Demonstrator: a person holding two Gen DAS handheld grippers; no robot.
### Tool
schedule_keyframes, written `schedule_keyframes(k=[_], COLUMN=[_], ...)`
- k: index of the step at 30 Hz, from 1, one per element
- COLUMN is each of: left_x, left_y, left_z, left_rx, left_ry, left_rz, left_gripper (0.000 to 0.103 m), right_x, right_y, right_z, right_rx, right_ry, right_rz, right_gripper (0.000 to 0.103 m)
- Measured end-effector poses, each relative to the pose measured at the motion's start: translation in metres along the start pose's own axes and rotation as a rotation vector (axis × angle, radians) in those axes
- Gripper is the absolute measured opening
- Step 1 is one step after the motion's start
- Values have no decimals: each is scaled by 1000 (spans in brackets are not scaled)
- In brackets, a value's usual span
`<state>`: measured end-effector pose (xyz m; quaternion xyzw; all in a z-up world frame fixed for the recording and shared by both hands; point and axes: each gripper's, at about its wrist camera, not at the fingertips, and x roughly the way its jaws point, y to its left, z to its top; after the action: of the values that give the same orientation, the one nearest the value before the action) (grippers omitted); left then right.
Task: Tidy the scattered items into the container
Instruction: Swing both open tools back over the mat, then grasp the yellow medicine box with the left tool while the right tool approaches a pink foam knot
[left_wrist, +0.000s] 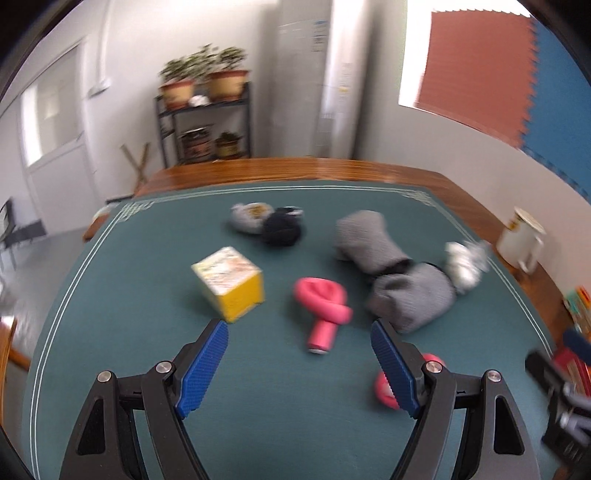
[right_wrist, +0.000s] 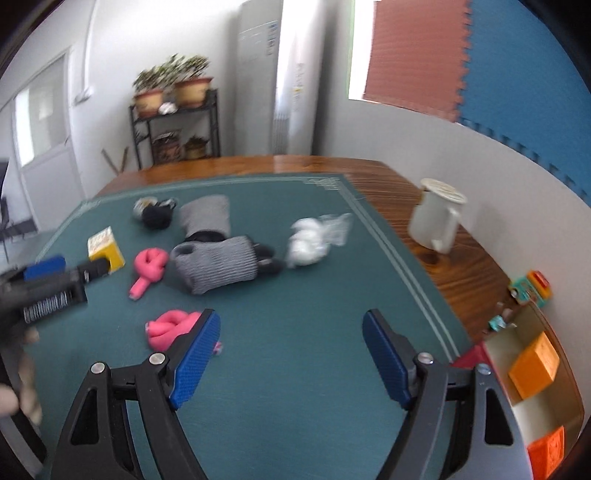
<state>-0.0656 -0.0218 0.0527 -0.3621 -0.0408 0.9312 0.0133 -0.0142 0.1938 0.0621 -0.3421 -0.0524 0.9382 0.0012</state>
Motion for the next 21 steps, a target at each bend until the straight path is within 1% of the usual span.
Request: schedule_keyframes(k=[4, 7, 13, 21], left_x=[13, 23, 36, 42], left_y=[21, 32, 37, 42], left_z=[2, 0, -4, -5], left_rx=[-45, -70, -77, -85], left_ry=[16, 42, 72, 80], left_rz=[44, 57, 71, 77], left_gripper=[81, 81, 81, 81], right_x=[6, 5, 6, 9], right_y=[25, 34, 41, 44], right_z=[1, 5, 9, 8], right_rx=[-100, -138, -161, -146], right_ry=[10, 3, -2, 9], right_rz=[-24, -37, -38, -8], right_gripper=[82, 82, 82, 82])
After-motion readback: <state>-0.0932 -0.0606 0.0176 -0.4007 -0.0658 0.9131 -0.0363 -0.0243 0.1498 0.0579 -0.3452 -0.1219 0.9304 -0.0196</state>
